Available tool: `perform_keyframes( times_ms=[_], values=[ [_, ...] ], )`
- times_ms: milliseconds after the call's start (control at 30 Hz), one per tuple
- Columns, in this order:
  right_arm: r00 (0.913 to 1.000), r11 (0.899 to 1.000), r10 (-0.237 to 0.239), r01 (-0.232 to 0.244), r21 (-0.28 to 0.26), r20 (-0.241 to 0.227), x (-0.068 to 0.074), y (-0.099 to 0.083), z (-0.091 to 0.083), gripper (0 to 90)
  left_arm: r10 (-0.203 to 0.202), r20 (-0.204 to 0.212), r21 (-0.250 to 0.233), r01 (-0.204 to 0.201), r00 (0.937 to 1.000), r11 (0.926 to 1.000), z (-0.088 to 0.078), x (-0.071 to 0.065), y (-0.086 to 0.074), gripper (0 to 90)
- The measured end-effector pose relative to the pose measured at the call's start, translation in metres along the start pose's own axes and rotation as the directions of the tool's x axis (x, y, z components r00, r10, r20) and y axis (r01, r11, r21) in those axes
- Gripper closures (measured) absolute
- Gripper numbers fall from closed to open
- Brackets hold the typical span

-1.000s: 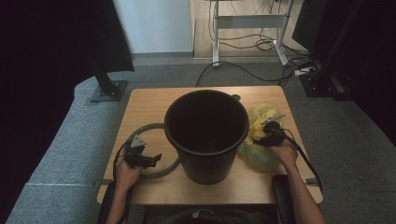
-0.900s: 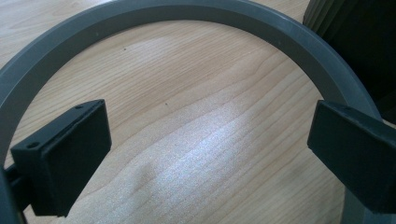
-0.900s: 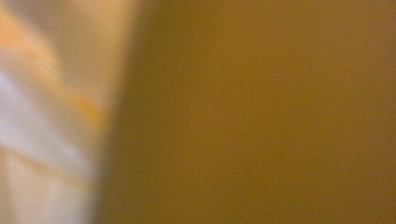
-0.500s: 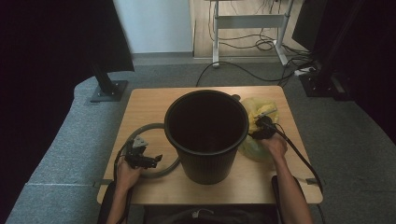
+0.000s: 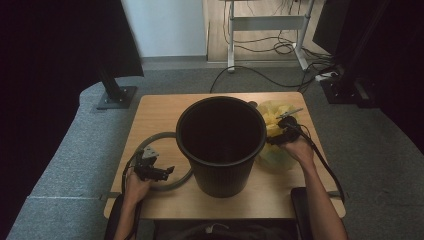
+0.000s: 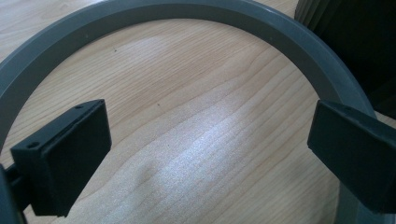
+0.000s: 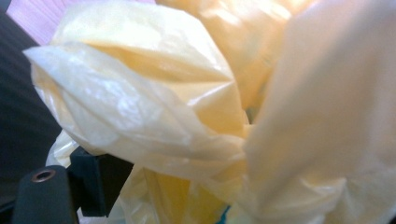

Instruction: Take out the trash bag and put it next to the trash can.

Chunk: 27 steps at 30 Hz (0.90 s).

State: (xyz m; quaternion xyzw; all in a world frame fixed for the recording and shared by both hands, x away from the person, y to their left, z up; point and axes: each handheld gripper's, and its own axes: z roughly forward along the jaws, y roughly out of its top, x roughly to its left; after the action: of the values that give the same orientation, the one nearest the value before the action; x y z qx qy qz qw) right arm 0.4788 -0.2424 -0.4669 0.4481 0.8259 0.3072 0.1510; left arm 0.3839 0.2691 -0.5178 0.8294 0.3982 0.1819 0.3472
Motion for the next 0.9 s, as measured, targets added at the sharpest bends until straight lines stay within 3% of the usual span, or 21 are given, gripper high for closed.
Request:
perform_keyframes(
  times_ms=[200, 233, 300, 400, 533, 733, 900],
  values=[
    [0.9994, 1.0, -0.011, 0.01, 0.021, 0.033, 0.001, -0.006, -0.023, 20.1, 0.014, -0.001, 0.007, -0.014, 0.9999, 0.9999, 0.001, -0.002, 0.0, 0.0],
    [0.9993, 1.0, -0.01, 0.01, 0.019, 0.037, 0.001, -0.007, -0.025, 27.1, 0.014, -0.001, 0.007, -0.014, 0.9999, 0.9999, 0.001, -0.002, 0.0, 0.0],
    [0.9992, 1.0, -0.023, 0.022, 0.013, 0.033, 0.003, -0.011, -0.032, 50.7, 0.011, -0.001, 0.006, -0.011, 0.9999, 0.9999, 0.001, -0.002, 0.0, 0.0],
    [0.9977, 0.999, -0.041, 0.039, 0.022, 0.054, 0.007, -0.018, -0.034, 68.3, 0.013, 0.001, 0.009, -0.013, 0.9999, 0.9999, 0.001, -0.002, 0.0, 0.0],
    [0.9962, 0.999, -0.038, 0.037, 0.015, 0.079, 0.004, -0.017, -0.02, 75.4, 0.018, -0.001, 0.011, -0.018, 0.9998, 0.9998, 0.001, -0.003, 0.0, 0.0],
    [0.9975, 0.999, -0.023, 0.026, -0.035, 0.067, -0.003, -0.003, 0.011, 82.1, 0.016, -0.004, 0.012, -0.015, 0.9999, 0.9998, 0.002, -0.002, 0.0, 0.0],
    [0.9979, 0.999, -0.008, 0.01, -0.034, 0.065, -0.004, 0.006, 0.022, 79.9, 0.016, -0.006, 0.009, -0.016, 0.9999, 0.9998, 0.001, -0.002, 0.0, 0.0]
  ],
)
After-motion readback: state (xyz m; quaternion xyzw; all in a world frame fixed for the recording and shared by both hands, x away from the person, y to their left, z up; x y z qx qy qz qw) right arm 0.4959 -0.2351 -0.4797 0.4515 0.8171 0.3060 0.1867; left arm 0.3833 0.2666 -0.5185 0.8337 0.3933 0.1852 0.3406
